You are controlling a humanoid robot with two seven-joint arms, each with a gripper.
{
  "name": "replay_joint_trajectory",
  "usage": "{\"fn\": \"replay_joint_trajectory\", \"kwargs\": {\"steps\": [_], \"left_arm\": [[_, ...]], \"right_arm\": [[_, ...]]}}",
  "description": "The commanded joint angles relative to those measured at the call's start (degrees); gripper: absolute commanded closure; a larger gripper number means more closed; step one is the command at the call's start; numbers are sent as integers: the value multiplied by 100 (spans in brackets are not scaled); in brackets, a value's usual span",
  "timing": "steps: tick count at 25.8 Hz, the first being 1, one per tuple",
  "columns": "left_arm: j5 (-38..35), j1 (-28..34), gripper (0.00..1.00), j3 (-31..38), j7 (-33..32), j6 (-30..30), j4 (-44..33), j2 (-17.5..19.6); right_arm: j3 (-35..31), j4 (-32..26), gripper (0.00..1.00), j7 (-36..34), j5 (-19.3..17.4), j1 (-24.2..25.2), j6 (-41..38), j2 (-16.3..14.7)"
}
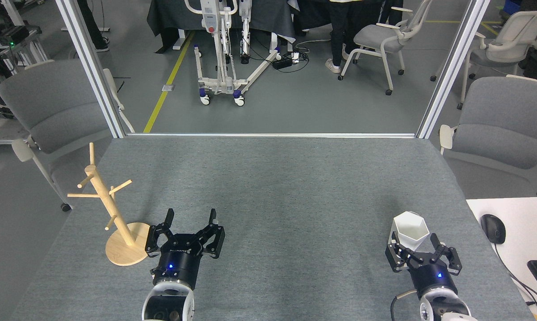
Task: Hang cup on storage rack
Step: 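Lower the right gripper onto the white hexagonal cup and close it, then lift the white cup with the right gripper and carry it toward the left gripper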
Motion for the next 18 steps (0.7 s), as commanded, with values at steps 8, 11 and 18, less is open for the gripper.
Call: {"fn": "replay_joint_trajectory", "kwargs": {"steps": [8, 11, 18], "left_arm": [[0, -52, 1, 0, 20, 34, 104, -11], [0, -78, 1, 0, 20, 43, 148, -20], [0, -140, 1, 9, 29, 52, 263, -20]], "right_arm": [[36, 307, 1, 5, 0, -213, 8, -9], [36, 368, 1, 5, 0, -327, 8, -17], [36, 606, 1, 5, 0, -521, 17, -26]]}}
